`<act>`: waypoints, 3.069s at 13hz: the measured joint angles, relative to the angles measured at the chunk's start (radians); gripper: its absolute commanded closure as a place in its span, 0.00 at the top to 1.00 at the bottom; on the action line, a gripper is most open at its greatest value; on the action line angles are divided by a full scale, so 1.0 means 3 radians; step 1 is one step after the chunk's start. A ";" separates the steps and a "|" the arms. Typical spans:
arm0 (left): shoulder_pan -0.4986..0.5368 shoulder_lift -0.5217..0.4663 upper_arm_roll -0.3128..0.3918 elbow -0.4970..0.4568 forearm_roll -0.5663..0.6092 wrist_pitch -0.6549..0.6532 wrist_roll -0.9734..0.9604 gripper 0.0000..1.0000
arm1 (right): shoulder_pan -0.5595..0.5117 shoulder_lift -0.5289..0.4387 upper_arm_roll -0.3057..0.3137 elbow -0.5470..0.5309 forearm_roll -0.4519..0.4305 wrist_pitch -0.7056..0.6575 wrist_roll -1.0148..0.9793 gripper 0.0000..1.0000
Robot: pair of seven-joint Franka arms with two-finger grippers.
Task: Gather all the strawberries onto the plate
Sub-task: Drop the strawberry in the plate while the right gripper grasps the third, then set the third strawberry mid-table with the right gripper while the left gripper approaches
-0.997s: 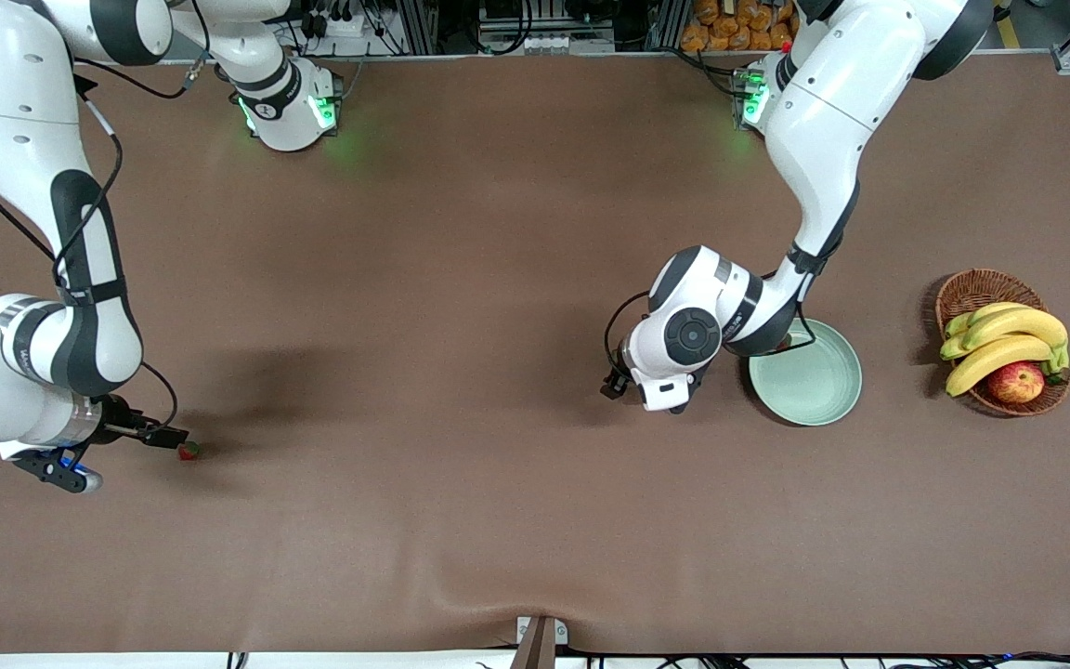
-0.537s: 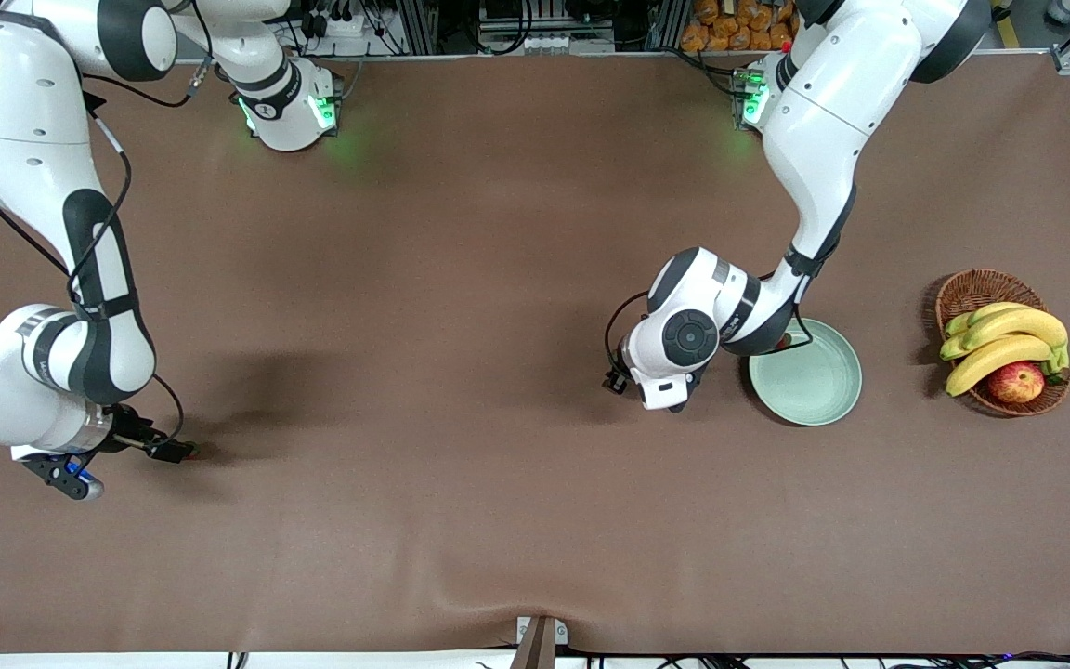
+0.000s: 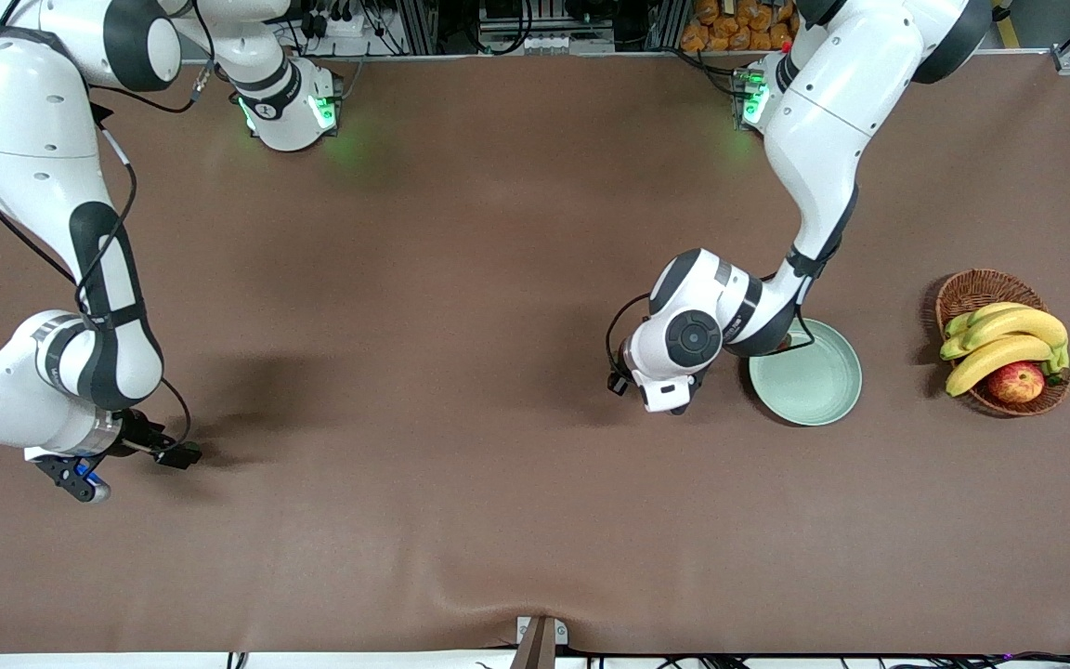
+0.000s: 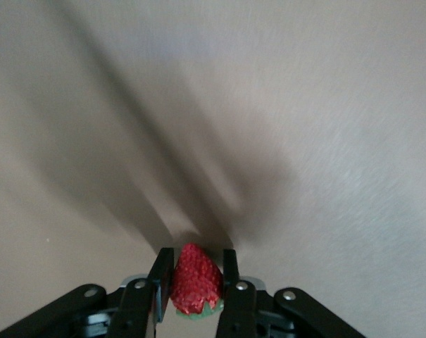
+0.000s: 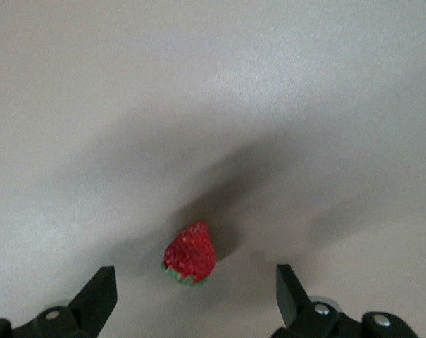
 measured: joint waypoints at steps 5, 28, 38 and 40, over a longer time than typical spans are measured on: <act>0.0570 -0.0455 0.0012 0.0002 0.0000 -0.0788 0.0603 0.00 | 0.0000 0.0047 0.0004 0.0001 0.0000 0.0037 0.0000 1.00; 0.1552 -0.0904 -0.0266 0.0454 0.0450 -0.1942 0.1962 1.00 | 0.2011 -0.0210 0.0130 0.0125 0.0141 0.0427 0.0036 0.00; 0.0982 -0.0633 -0.0473 0.0536 0.0450 -0.1704 0.1562 1.00 | 0.3538 0.0252 0.0121 0.0082 0.0286 0.1755 0.0704 0.08; 0.1031 -0.0579 -0.0458 0.0528 0.0450 -0.1703 0.1564 1.00 | 0.3555 0.0367 0.0110 0.0083 0.0283 0.1853 0.0702 0.99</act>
